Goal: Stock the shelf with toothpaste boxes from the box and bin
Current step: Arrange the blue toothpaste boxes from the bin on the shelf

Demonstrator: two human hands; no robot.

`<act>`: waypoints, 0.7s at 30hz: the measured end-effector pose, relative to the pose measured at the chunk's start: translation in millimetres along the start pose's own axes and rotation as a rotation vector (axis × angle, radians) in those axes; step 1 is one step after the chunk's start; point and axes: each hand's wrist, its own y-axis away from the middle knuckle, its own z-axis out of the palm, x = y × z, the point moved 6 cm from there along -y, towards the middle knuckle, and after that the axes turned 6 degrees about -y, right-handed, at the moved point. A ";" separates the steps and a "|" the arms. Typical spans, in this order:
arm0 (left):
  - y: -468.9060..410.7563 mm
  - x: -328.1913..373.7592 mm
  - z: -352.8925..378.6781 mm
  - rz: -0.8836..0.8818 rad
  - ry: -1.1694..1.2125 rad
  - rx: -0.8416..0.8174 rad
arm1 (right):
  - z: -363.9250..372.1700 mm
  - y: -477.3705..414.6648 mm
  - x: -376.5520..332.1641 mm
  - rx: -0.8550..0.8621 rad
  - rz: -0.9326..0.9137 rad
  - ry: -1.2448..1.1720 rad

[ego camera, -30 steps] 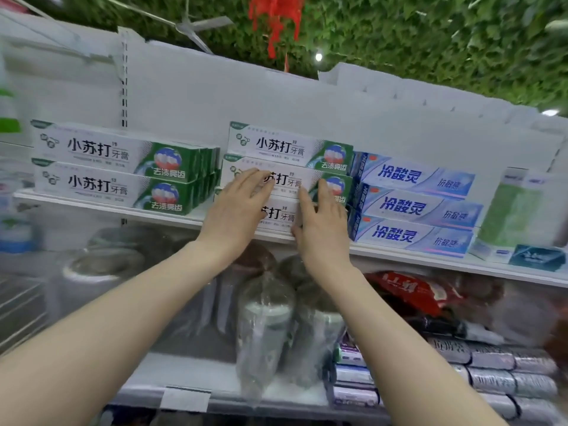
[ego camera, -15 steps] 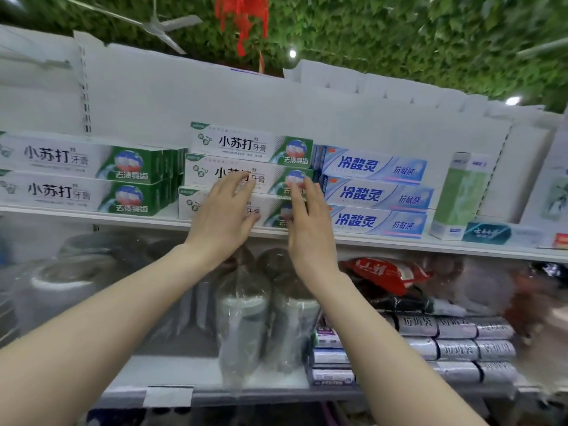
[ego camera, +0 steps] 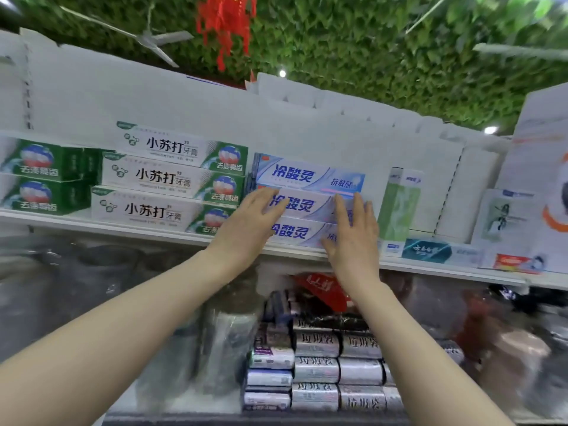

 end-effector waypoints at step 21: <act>-42.3 12.0 17.5 -0.040 -0.376 -0.196 | 4.4 -37.8 33.8 -0.177 -0.128 -0.144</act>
